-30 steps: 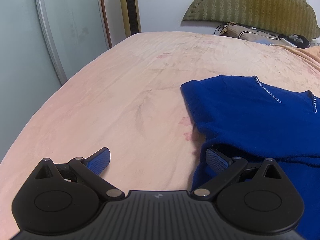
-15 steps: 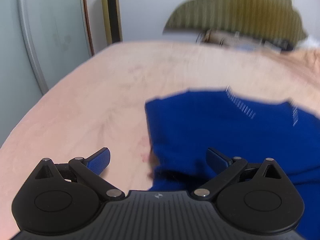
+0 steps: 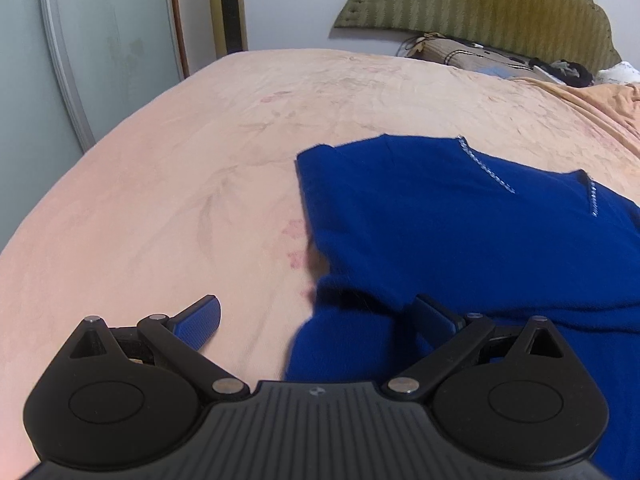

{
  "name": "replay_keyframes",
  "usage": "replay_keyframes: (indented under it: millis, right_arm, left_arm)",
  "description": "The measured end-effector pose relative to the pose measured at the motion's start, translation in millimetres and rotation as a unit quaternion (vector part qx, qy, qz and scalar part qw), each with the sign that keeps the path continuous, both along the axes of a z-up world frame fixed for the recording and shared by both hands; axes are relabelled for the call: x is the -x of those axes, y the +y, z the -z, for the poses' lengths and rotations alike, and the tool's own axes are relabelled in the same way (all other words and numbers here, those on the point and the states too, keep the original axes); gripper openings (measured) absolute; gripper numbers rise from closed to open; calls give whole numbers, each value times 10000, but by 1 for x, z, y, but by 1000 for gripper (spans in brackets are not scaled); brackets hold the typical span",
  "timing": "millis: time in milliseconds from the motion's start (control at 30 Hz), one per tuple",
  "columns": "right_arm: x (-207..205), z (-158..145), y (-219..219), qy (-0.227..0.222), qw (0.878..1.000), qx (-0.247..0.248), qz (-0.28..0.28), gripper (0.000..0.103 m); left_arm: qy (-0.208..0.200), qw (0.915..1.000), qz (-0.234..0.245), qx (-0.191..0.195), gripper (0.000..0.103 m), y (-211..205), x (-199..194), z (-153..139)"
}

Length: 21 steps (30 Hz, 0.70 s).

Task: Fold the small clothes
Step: 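Grasp the sweater hem with the left gripper while the right gripper grasps the hem too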

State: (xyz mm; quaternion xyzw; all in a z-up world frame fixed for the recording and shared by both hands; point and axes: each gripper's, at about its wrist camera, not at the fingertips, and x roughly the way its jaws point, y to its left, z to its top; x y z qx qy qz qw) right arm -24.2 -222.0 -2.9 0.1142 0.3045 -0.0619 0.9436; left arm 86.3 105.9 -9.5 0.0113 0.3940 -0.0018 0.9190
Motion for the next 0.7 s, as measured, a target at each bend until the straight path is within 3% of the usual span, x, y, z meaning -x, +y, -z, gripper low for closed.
replay_keyframes:
  millis: [233,533,700]
  right_arm:
    - [32,-4,-15,23,9999,-86,123,71]
    - [74,6,-39,67,9970,-662,402,71]
    - [94,8,-39,161,9979,-577,242,75]
  left_arm:
    - [108,9998,136,-21,103,-3,18,5]
    - [247,9991,347,54,103,0,52,9]
    - [360,9978,493,262,103,16,76,8]
